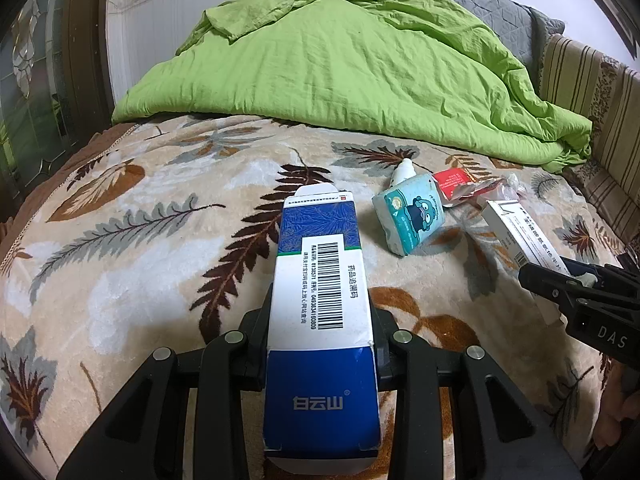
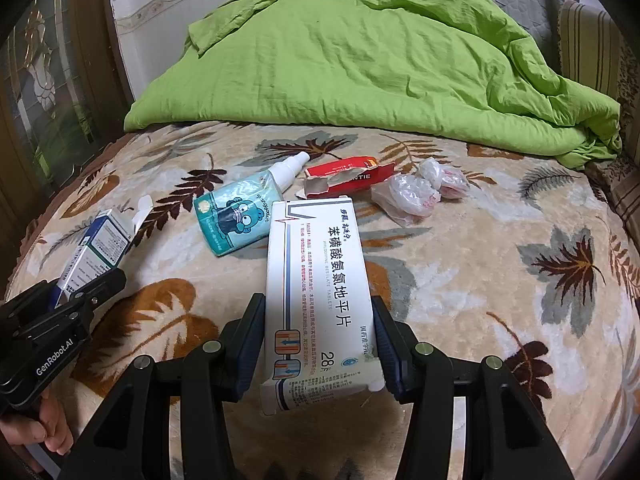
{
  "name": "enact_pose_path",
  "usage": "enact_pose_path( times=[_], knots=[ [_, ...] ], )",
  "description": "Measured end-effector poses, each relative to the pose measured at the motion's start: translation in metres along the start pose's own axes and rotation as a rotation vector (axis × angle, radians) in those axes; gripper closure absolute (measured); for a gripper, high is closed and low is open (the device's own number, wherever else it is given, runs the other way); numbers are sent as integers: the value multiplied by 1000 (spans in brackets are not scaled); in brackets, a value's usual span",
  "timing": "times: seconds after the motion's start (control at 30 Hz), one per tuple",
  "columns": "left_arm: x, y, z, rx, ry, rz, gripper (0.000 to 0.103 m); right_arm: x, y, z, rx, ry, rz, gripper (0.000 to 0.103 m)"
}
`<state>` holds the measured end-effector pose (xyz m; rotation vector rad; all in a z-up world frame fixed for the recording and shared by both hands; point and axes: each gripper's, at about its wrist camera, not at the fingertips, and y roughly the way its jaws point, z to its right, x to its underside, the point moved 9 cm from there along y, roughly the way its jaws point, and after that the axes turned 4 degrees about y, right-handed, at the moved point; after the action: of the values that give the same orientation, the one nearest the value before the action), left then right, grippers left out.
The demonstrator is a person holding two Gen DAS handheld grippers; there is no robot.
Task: Collect trash
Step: 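Hold both boxes raised above the bed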
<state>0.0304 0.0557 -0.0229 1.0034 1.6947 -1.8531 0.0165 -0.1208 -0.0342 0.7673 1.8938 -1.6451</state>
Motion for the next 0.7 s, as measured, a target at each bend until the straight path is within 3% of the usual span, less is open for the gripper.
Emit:
enact_pose_path(
  times=[0.7],
  knots=[
    [0, -2, -1, -3, -1, 4, 70, -1, -3, -2, -16, 18, 8, 48]
  ],
)
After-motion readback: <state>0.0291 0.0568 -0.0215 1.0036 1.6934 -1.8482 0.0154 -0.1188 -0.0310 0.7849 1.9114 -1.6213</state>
